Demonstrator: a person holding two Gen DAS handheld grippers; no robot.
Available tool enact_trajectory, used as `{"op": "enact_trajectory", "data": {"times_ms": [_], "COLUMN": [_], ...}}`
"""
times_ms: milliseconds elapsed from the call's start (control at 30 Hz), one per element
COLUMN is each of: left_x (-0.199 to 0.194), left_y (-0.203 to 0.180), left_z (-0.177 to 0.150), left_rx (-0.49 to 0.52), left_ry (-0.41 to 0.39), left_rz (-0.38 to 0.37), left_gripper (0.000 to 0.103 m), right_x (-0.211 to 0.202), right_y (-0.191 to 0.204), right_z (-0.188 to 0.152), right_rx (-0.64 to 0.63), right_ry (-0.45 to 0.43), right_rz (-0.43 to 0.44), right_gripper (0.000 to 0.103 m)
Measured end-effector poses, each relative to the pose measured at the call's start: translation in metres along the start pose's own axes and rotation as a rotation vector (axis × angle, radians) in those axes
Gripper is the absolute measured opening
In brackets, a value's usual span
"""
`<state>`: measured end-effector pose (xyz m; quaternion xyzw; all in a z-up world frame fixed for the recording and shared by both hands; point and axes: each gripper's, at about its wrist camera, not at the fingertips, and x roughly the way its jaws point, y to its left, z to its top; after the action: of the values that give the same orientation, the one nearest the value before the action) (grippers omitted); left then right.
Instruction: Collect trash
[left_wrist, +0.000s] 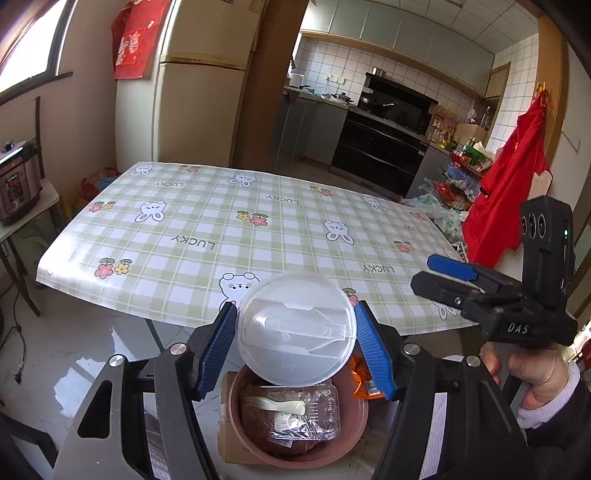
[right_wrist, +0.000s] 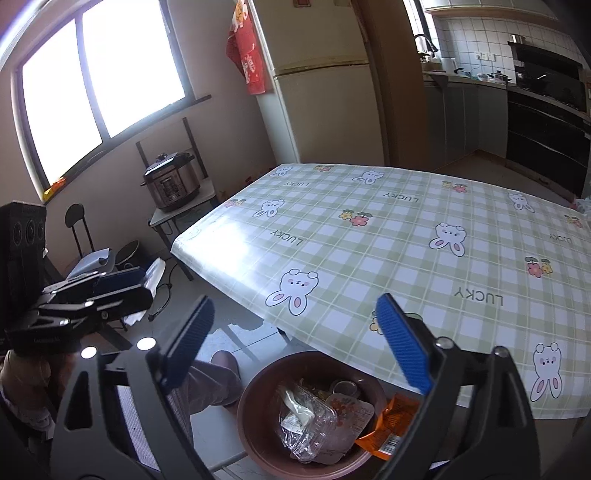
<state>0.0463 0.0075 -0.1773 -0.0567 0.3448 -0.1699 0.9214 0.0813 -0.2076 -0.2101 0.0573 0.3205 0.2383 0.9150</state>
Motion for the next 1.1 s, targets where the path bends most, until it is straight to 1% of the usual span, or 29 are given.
{"op": "enact_trajectory", "data": {"times_ms": [100, 233, 400, 433, 467, 500, 533, 600, 667, 800, 967, 1033, 1100], "left_x": [0.006, 0.012, 0.022, 0.025, 0.028, 0.029, 0.029, 0.03, 0.03, 0.026, 0.017, 0.012, 0.007], "left_y": [-0.009, -0.023, -0.036, -0.039, -0.041, -0.042, -0.042, -0.039, -0.034, -0.023, -0.014, -0.012, -0.011], "left_z": [-0.002, -0.004, -0.006, -0.007, -0.008, -0.009, -0.009, -0.01, -0.009, -0.004, 0.002, 0.008, 0.014], "left_rx": [0.022, 0.053, 0.088, 0.101, 0.113, 0.119, 0.118, 0.104, 0.09, 0.062, 0.073, 0.07, 0.078], "left_ry": [0.02, 0.044, 0.075, 0.085, 0.094, 0.094, 0.09, 0.09, 0.085, 0.055, 0.01, -0.006, -0.028], "left_rz": [-0.021, -0.043, -0.075, -0.075, -0.071, -0.063, -0.056, -0.045, -0.021, 0.026, 0.124, 0.148, 0.169], "left_gripper": [0.064, 0.064, 0.064, 0.066, 0.074, 0.078, 0.084, 0.086, 0.091, 0.093, 0.095, 0.095, 0.096], "right_x": [-0.008, -0.019, -0.023, -0.024, -0.024, -0.024, -0.024, -0.025, -0.025, -0.024, -0.028, -0.031, -0.035], "right_y": [-0.008, -0.018, -0.025, -0.026, -0.026, -0.027, -0.027, -0.028, -0.03, -0.031, -0.027, -0.025, -0.022], "right_z": [0.005, 0.009, 0.007, 0.007, 0.006, 0.006, 0.006, 0.006, 0.005, 0.006, 0.011, 0.015, 0.02], "right_rx": [0.016, 0.037, 0.057, 0.06, 0.062, 0.064, 0.065, 0.067, 0.07, 0.063, 0.033, 0.031, 0.02], "right_ry": [-0.025, -0.055, -0.063, -0.064, -0.064, -0.064, -0.063, -0.063, -0.061, -0.052, -0.042, -0.045, -0.042], "right_rz": [-0.028, -0.037, -0.043, -0.045, -0.046, -0.045, -0.046, -0.051, -0.054, -0.074, -0.102, -0.099, -0.12], "right_gripper": [0.095, 0.096, 0.096, 0.096, 0.096, 0.096, 0.096, 0.096, 0.096, 0.096, 0.097, 0.097, 0.097]}}
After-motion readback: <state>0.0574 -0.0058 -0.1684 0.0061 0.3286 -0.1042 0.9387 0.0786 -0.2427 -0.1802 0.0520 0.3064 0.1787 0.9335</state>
